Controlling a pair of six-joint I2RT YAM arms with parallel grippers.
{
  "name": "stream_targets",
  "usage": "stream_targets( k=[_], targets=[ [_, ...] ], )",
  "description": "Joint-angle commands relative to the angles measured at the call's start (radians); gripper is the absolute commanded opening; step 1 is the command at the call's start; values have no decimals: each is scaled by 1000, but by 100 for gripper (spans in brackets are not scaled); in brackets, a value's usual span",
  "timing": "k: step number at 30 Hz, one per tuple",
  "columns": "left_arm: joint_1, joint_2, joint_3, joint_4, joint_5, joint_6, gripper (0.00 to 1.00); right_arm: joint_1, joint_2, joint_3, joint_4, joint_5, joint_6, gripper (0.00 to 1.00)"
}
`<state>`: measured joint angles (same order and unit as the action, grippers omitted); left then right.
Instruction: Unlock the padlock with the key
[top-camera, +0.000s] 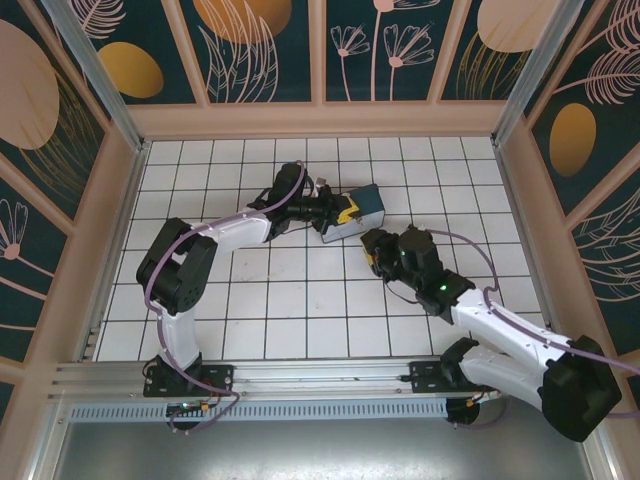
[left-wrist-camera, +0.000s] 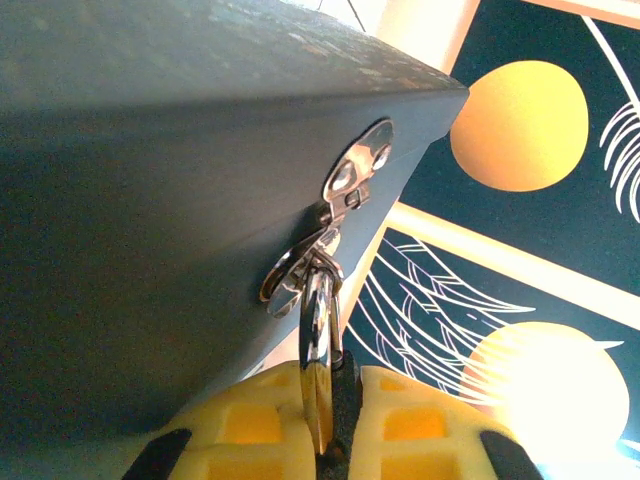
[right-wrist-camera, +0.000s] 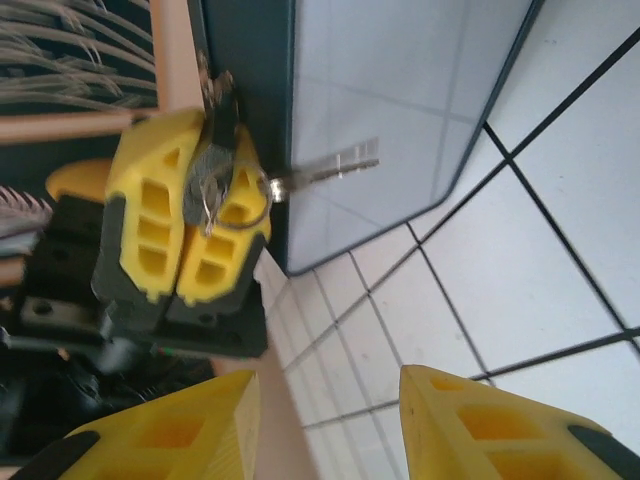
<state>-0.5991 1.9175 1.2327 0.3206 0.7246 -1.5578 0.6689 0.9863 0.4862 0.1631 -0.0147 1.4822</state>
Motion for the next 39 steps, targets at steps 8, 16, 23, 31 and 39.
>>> stream_targets(
  k=[8,16,23,31,39],
  targets=[
    [3,-35,13,76,8,5,0,-38,80,-13,340,68,175,38],
    [4,-43,5,75,13,4,0,-63,152,10,394,35,150,35],
    [2,-41,10,72,17,5,0,-66,208,12,457,4,156,29],
    [3,-49,10,72,20,2,0,-71,237,26,481,0,141,26],
    [2,-55,7,66,23,2,0,-90,262,27,494,-15,134,23]
  ],
)
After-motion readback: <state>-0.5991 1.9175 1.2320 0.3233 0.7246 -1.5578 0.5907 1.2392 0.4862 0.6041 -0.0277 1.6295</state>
